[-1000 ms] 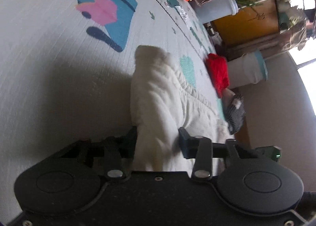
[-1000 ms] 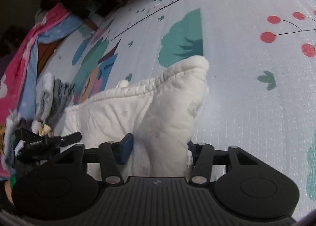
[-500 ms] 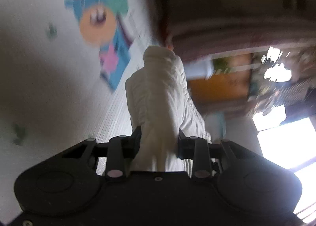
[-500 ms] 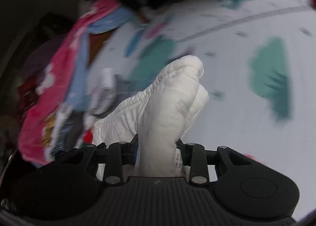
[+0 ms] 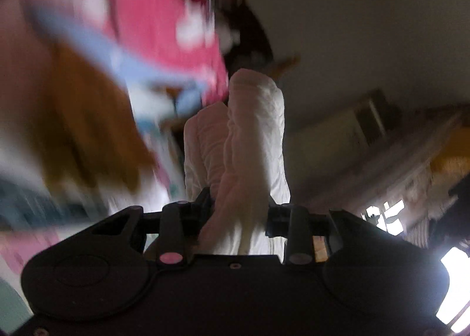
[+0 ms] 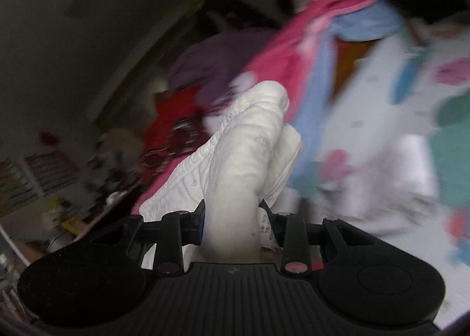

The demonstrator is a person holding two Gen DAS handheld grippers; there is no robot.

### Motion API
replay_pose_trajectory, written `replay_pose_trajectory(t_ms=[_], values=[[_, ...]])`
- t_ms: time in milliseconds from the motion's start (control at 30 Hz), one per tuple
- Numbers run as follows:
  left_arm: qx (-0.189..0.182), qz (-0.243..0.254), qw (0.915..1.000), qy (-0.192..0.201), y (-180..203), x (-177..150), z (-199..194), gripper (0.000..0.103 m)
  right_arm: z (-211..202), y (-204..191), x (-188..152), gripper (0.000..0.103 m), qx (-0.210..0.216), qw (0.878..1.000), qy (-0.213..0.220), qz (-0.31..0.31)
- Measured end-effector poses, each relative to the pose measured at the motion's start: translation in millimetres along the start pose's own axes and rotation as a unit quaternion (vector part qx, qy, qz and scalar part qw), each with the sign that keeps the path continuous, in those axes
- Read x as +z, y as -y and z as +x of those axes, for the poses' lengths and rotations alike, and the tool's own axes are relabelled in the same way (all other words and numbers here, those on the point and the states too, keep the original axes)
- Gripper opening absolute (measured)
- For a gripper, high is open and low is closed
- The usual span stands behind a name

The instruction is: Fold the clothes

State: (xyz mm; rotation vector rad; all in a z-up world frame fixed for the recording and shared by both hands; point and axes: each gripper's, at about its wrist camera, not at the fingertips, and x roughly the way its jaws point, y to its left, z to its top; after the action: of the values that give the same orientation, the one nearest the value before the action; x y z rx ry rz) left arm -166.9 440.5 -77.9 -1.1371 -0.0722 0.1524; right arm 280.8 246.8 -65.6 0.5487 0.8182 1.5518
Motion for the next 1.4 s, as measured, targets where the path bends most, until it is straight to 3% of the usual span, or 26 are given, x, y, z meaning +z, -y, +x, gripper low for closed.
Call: replay_pose_trajectory(t_ms=[200, 333, 500, 567, 600, 667, 700, 733, 767, 800, 833, 867, 933, 967, 1033, 1100, 1200, 1233, 1300, 1333, 1400], values=[[0.041, 0.006, 0.9958, 0.081, -7, 49, -43, 0.033, 115, -39, 34, 0.035, 0.029, 0.997, -0.065, -0.026], [0.045, -0.005, 0.9934, 0.106, -19, 65, -48, 0.033, 147, -52, 43, 0.035, 0.034, 0.996, -0.083, -0.026], [0.046, -0.052, 0.9915, 0.110, -47, 66, -36, 0.033, 158, -43, 45, 0.035, 0.021, 0.996, -0.086, -0.003], [0.058, -0.072, 0.9901, 0.105, -62, 63, -27, 0.033, 164, -31, 32, 0.036, -0.003, 0.995, -0.093, 0.019], [0.071, -0.081, 0.9886, 0.105, -73, 60, -21, 0.035, 168, -24, 24, 0.044, -0.026, 0.995, -0.097, 0.027], [0.110, -0.090, 0.9849, 0.098, -96, 56, -8, 0.046, 175, -15, 12, 0.056, -0.109, 0.988, -0.108, 0.019], [0.151, -0.070, 0.9823, 0.087, -103, 55, -3, 0.053, 175, -15, 8, 0.056, -0.144, 0.983, -0.110, 0.003], [0.180, -0.041, 0.9791, 0.084, -104, 53, 0, 0.054, 176, -15, 3, 0.056, -0.180, 0.977, -0.112, -0.013], [0.187, -0.015, 0.9781, 0.089, -101, 51, -1, 0.054, 171, -19, 2, 0.056, -0.197, 0.975, -0.100, -0.036], [0.187, 0.015, 0.9767, 0.103, -93, 50, -5, 0.058, 160, -28, 3, 0.064, -0.198, 0.975, -0.076, -0.065], [0.192, 0.058, 0.9714, 0.127, -80, 52, -11, 0.061, 149, -38, 3, 0.069, -0.198, 0.974, -0.051, -0.094], [0.205, 0.111, 0.9602, 0.154, -65, 53, -16, 0.063, 139, -48, 4, 0.075, -0.205, 0.970, -0.024, -0.132], [0.230, 0.228, 0.9269, 0.191, -35, 49, -14, 0.063, 126, -71, 3, 0.075, -0.209, 0.955, 0.014, -0.209], [0.227, 0.274, 0.9140, 0.196, -22, 45, -10, 0.063, 122, -83, -1, 0.075, -0.201, 0.948, 0.023, -0.246], [0.202, 0.347, 0.8962, 0.189, 2, 34, 0, 0.065, 122, -105, -14, 0.075, -0.168, 0.935, 0.011, -0.312], [0.184, 0.412, 0.8794, 0.152, 16, 17, 18, 0.065, 126, -118, -34, 0.072, -0.143, 0.919, -0.017, -0.367], [0.206, 0.477, 0.8467, 0.113, 6, -5, 44, 0.065, 139, -116, -65, 0.071, -0.152, 0.896, -0.052, -0.413], [0.211, 0.484, 0.8429, 0.103, -2, -2, 60, 0.065, 146, -107, -67, 0.071, -0.165, 0.901, -0.055, -0.398], [0.233, 0.478, 0.8449, 0.061, -29, 12, 93, 0.065, 164, -83, -64, 0.073, -0.190, 0.917, -0.069, -0.345], [0.249, 0.468, 0.8473, 0.030, -46, 20, 112, 0.065, 175, -69, -64, 0.073, -0.207, 0.919, -0.087, -0.324], [0.261, 0.468, 0.8442, -0.015, -75, 30, 141, 0.065, 194, -45, -64, 0.073, -0.241, 0.920, -0.122, -0.282]])
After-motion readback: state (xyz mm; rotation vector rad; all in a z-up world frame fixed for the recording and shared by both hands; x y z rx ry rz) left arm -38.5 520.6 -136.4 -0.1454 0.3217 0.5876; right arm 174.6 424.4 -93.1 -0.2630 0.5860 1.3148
